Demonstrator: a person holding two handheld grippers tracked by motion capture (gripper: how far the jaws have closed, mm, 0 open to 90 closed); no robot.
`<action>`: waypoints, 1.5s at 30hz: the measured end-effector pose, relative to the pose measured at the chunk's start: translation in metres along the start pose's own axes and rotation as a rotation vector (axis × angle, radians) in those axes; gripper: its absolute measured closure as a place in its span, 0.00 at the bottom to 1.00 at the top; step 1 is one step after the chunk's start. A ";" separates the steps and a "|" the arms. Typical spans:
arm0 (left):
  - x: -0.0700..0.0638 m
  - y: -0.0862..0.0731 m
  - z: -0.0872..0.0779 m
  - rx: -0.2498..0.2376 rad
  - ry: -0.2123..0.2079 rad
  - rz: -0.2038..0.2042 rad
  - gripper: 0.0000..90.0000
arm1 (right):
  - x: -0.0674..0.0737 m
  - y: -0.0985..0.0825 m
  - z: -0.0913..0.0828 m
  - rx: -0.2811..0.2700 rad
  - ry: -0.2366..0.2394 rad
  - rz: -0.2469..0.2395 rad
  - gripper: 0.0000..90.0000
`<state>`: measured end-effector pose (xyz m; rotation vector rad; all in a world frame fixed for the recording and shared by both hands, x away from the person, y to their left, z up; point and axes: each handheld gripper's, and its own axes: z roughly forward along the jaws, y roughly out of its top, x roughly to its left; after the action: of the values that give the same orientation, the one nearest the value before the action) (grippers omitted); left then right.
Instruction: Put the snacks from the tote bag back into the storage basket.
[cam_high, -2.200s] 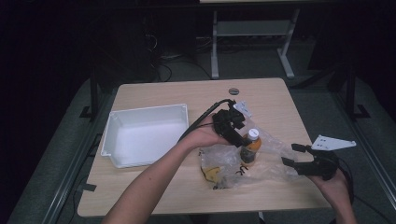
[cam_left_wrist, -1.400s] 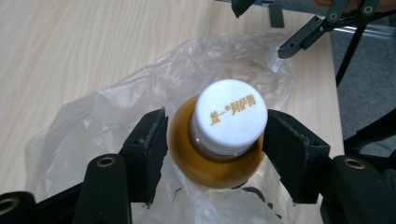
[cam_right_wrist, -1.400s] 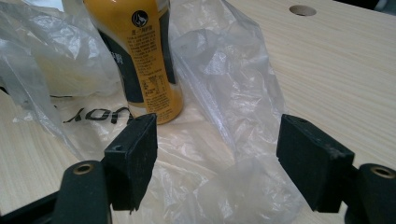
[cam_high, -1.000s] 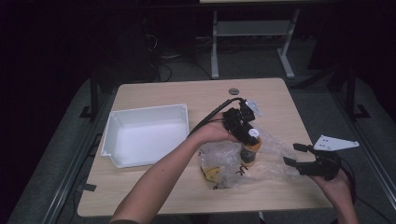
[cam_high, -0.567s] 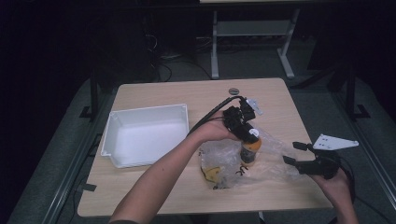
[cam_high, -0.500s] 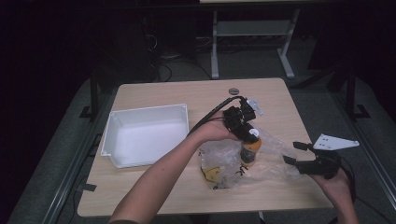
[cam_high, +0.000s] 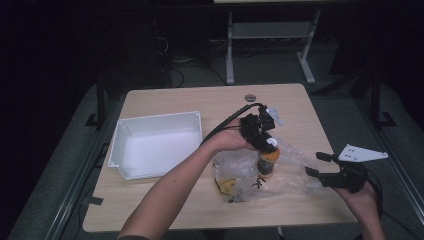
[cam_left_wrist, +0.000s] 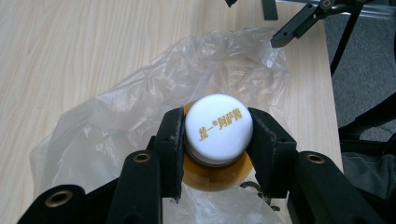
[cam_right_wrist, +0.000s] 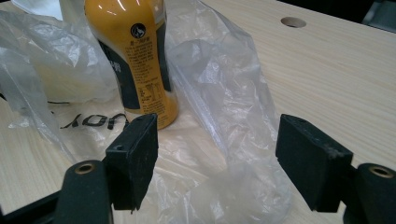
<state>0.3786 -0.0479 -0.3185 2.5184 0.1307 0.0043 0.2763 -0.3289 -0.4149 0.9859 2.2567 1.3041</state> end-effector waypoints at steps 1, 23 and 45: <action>0.000 0.000 0.000 0.002 -0.001 0.000 0.66 | 0.000 0.000 0.000 -0.002 -0.002 -0.001 0.33; -0.002 0.002 0.000 0.014 0.014 -0.003 0.66 | -0.003 -0.004 -0.004 -0.023 -0.005 0.025 0.32; 0.003 0.008 -0.011 0.004 0.001 -0.008 0.66 | -0.006 -0.006 -0.005 -0.028 -0.011 0.035 0.33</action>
<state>0.3816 -0.0477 -0.3045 2.5221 0.1419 0.0023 0.2750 -0.3389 -0.4179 1.0249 2.2163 1.3384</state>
